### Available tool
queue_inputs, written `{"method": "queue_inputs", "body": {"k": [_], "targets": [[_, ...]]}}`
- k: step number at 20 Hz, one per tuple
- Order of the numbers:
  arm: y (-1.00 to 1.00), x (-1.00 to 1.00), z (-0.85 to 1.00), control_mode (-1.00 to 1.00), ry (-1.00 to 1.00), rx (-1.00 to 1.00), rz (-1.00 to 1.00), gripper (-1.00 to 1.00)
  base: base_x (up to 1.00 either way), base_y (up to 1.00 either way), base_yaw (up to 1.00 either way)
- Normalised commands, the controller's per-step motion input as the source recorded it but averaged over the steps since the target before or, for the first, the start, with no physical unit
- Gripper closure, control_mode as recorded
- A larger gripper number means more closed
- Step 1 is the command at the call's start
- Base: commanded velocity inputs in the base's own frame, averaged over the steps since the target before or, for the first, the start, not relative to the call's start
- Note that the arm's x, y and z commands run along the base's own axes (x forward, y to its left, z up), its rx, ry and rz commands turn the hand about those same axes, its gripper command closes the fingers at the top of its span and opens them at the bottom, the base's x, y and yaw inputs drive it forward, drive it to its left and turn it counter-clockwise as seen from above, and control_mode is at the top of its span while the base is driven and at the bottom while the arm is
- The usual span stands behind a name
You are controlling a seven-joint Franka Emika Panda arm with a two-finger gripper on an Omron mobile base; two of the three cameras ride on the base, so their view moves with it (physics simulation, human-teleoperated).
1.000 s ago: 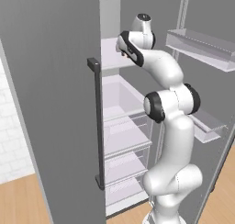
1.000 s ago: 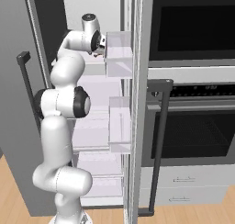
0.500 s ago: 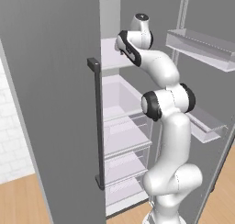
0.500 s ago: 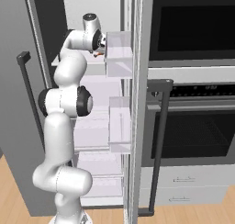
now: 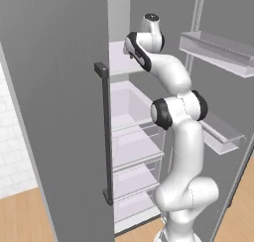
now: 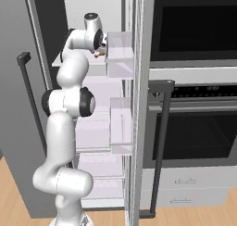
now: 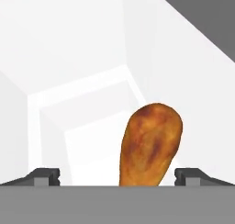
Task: Place one lime and one chicken drumstick in each tupperware on the nearby counter, to pack two identical lunches.
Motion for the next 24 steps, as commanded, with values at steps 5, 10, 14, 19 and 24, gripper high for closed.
{"method": "queue_inputs", "body": {"k": [5,10,14,19,24], "targets": [[0.0,0.0,-0.39,-1.0,-0.03,0.0,0.0,1.0,0.0,0.0,0.0],[0.0,0.02,-0.06,-1.0,-0.04,0.0,0.0,1.0,0.0,0.0,0.0],[0.0,0.0,-0.03,-1.0,-0.05,0.0,0.0,1.0,0.0,0.0,0.0],[0.0,-0.16,-0.13,-1.0,-0.16,0.0,0.0,1.0,0.0,0.0,0.0],[0.0,-0.6,0.23,-1.0,-0.49,0.0,0.0,1.0,0.0,0.0,0.0]]}}
